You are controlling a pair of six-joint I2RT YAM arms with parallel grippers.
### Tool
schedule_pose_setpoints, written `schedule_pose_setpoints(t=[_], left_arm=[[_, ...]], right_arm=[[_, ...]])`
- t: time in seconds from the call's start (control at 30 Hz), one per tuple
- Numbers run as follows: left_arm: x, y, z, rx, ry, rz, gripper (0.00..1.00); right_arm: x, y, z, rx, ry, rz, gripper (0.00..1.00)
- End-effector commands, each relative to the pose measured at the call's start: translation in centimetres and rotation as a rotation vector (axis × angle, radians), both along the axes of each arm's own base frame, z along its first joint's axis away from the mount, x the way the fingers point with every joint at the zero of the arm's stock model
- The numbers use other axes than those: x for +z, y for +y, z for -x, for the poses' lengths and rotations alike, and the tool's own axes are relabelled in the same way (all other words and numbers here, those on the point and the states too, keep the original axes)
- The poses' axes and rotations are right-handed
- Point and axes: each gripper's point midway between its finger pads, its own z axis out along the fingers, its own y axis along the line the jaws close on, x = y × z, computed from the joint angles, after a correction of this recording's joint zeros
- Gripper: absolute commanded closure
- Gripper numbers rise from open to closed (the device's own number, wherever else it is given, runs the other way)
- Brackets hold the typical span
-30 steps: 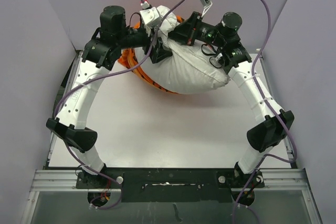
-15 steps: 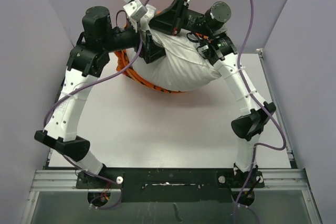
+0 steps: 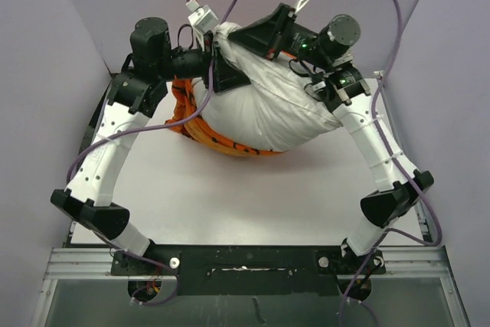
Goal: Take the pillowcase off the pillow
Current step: Remove the pillow from the pillowcase.
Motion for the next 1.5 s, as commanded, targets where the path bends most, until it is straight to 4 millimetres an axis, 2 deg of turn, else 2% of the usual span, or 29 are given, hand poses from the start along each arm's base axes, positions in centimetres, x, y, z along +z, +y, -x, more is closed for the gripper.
schedule_pose_setpoints(t=[0.0, 0.03, 0.1, 0.13, 0.17, 0.2, 0.27, 0.3, 0.37, 0.43, 0.6, 0.67, 0.73, 0.8, 0.87, 1.0, 1.13, 1.23, 1.27, 1.33, 1.37, 1.47], left_arm=[[-0.7, -0.9, -6.4, 0.099, 0.017, 0.063, 1.0], [0.0, -0.4, -7.0, 0.128, 0.016, 0.075, 1.0], [2.2, 0.5, -7.4, 0.146, 0.006, 0.122, 1.0], [3.6, 0.9, -7.4, 0.15, -0.013, 0.147, 1.0], [4.9, 1.2, -7.4, 0.158, -0.045, 0.166, 1.0], [6.2, 1.5, -7.5, 0.173, -0.085, 0.179, 1.0], [8.4, 2.3, -7.6, 0.201, -0.163, 0.194, 1.0], [9.0, 2.5, -7.7, 0.217, -0.19, 0.193, 1.0], [9.9, 3.2, -8.1, 0.247, -0.218, 0.196, 1.0], [10.8, 4.2, -8.7, 0.28, -0.246, 0.202, 1.0], [13.0, 7.0, -10.4, 0.401, -0.377, 0.181, 1.0], [13.3, 8.0, -11.0, 0.443, -0.4, 0.17, 1.0], [12.6, 8.3, -11.8, 0.461, -0.394, 0.15, 1.0], [11.0, 8.0, -12.4, 0.441, -0.349, 0.129, 1.0], [9.0, 7.2, -12.7, 0.401, -0.286, 0.115, 1.0], [6.5, 5.7, -12.3, 0.288, -0.188, 0.116, 1.0], [6.7, 5.4, -10.6, 0.216, -0.194, 0.117, 1.0], [7.4, 5.9, -9.0, 0.19, -0.251, 0.085, 1.0], [7.9, 6.2, -8.2, 0.176, -0.28, 0.076, 0.85], [8.8, 7.4, -6.9, 0.141, -0.332, 0.067, 0.23], [9.4, 8.2, -6.4, 0.142, -0.362, 0.065, 0.05], [11.5, 11.2, -4.2, 0.171, -0.527, 0.03, 0.02]], right_arm=[[4.7, -7.4, -0.6, -0.231, -0.109, -0.07, 0.84], [5.1, -9.6, -1.4, -0.301, -0.138, -0.057, 0.75], [5.5, -13.1, -1.8, -0.403, -0.207, -0.026, 0.67], [5.7, -14.8, -1.8, -0.453, -0.23, -0.013, 0.58], [5.7, -16.4, -1.6, -0.493, -0.254, -0.003, 0.43], [5.7, -18.1, -1.3, -0.536, -0.281, 0.01, 0.36], [5.3, -21.2, -0.5, -0.613, -0.305, 0.04, 0.3], [4.9, -22.2, -0.1, -0.644, -0.313, 0.062, 0.24], [3.5, -23.0, 0.8, -0.738, -0.373, 0.174, 0.17], [1.9, -23.3, 1.7, -0.762, -0.358, 0.203, 0.15], [-4.8, -25.5, 1.2, -0.878, -0.274, 0.242, 0.12], [-7.5, -25.9, 1.2, -0.903, -0.24, 0.25, 0.11], [-9.7, -26.2, 1.5, -0.918, -0.217, 0.256, 0.11], [-11.3, -25.9, 1.8, -0.901, -0.213, 0.235, 0.1], [-12.5, -24.8, 1.8, -0.821, -0.192, 0.215, 0.08], [-13.8, -22.2, -0.4, -0.751, -0.177, 0.244, 0.03], [-13.5, -17.3, -2.4, -0.65, -0.248, 0.307, 0.02], [-11.7, -14.6, -4.1, -0.598, -0.298, 0.272, 0.08], [-10.8, -13.8, -4.4, -0.583, -0.323, 0.249, 0.11], [-9.7, -12.3, -5.0, -0.554, -0.339, 0.225, 0.24], [-9.2, -11.5, -5.3, -0.54, -0.344, 0.216, 0.33], [-7.6, -9.3, -5.7, -0.513, -0.367, 0.172, 0.6]])
